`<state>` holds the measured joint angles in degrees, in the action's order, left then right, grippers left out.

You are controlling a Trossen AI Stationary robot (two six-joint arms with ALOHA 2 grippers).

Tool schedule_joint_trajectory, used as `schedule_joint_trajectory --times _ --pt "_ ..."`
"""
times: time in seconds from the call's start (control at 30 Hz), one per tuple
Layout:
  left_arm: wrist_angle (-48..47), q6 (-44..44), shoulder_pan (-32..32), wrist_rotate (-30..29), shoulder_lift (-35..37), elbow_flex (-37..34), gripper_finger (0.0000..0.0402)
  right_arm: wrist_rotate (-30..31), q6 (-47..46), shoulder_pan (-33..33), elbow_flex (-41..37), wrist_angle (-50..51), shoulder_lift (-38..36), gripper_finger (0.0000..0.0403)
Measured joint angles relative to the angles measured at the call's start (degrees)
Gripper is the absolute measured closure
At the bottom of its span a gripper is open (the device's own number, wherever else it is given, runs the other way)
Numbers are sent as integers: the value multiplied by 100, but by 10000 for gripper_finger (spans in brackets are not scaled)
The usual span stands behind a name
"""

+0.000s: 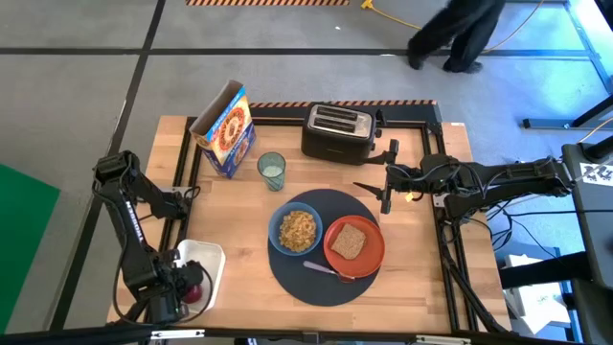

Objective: Arrange a breakfast setting
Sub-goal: Put the red apple on the orange plate

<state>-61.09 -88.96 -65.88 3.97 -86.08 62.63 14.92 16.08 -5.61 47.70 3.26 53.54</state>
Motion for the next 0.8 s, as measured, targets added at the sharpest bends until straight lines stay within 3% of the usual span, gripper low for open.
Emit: schedule_joint_trajectory --times 0.3,0.6,0.8 --pt "-43 237 175 11 180 0 397 87 -98 -2 0 123 -3 143" --pt "-401 -69 877 -344 911 0 397 1450 -352 -4 0 896 -518 143" --pt "-473 415 1352 -732 1381 0 397 1550 -822 0 0 1498 -770 143"
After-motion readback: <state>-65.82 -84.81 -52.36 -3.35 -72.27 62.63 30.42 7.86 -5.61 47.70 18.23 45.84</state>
